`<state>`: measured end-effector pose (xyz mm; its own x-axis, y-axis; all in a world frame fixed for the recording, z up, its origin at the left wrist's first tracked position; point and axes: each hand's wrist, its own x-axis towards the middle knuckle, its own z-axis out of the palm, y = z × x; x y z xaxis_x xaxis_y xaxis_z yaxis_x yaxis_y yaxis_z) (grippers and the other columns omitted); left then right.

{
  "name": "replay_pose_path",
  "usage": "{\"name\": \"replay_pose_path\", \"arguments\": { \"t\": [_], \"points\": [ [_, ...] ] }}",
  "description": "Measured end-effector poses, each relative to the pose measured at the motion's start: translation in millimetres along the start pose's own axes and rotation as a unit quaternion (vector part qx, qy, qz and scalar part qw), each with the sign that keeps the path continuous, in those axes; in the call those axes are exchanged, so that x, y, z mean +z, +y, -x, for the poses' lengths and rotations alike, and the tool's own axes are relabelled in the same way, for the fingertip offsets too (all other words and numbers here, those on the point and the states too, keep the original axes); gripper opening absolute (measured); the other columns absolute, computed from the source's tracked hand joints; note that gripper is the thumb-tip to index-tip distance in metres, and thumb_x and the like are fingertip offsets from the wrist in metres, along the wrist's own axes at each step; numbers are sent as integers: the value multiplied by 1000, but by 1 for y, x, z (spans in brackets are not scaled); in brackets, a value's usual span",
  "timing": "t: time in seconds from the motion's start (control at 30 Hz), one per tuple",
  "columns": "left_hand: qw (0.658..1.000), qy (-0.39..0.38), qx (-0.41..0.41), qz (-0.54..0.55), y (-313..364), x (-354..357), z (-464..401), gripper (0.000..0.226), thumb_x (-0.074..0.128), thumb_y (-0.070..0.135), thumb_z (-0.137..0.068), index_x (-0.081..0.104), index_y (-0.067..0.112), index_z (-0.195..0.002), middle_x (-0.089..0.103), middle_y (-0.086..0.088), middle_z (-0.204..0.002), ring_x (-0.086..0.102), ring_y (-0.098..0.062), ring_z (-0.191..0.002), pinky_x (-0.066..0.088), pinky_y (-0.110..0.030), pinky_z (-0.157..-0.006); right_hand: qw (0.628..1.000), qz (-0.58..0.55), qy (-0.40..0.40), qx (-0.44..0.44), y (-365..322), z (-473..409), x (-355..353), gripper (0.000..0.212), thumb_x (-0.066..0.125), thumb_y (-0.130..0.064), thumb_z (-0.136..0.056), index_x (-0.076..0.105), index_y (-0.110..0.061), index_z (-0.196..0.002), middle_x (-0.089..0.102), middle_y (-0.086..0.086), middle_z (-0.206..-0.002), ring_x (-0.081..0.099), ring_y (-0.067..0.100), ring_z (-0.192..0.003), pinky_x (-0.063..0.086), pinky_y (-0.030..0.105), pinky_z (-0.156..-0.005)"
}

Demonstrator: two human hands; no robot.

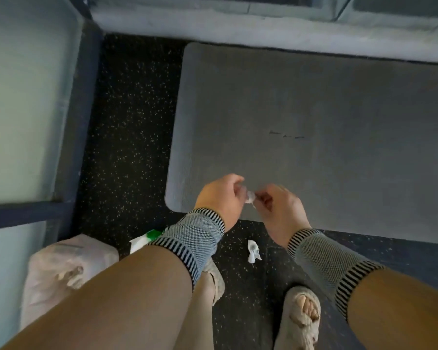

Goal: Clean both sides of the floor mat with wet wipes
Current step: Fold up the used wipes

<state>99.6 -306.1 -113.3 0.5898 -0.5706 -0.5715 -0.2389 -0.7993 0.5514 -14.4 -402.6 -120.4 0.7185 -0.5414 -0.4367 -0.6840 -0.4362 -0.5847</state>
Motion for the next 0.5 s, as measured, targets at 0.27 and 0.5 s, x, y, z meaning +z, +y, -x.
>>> {"name": "replay_pose_path", "arguments": {
  "t": [0.27,0.5],
  "points": [
    [997,39,-69,10,-14,97,76,22,56,27,-96,64,23,-117,68,9,-106,58,-3,-86,41,-14,-72,999,-8,16,45,76,81,8,15,65,-25,-86,53,-22,-77,53,-10,-78,50,5,-65,32,14,-53],
    [992,27,-119,24,-71,182,86,25,59,24,-94,63,23,-118,63,13,-100,55,-1,-80,36,-9,-62,990,-33,3,136,152,106,80,9,56,-29,-93,58,-24,-100,57,-14,-79,47,-5,-65,30,12,-50]
  ]
}}
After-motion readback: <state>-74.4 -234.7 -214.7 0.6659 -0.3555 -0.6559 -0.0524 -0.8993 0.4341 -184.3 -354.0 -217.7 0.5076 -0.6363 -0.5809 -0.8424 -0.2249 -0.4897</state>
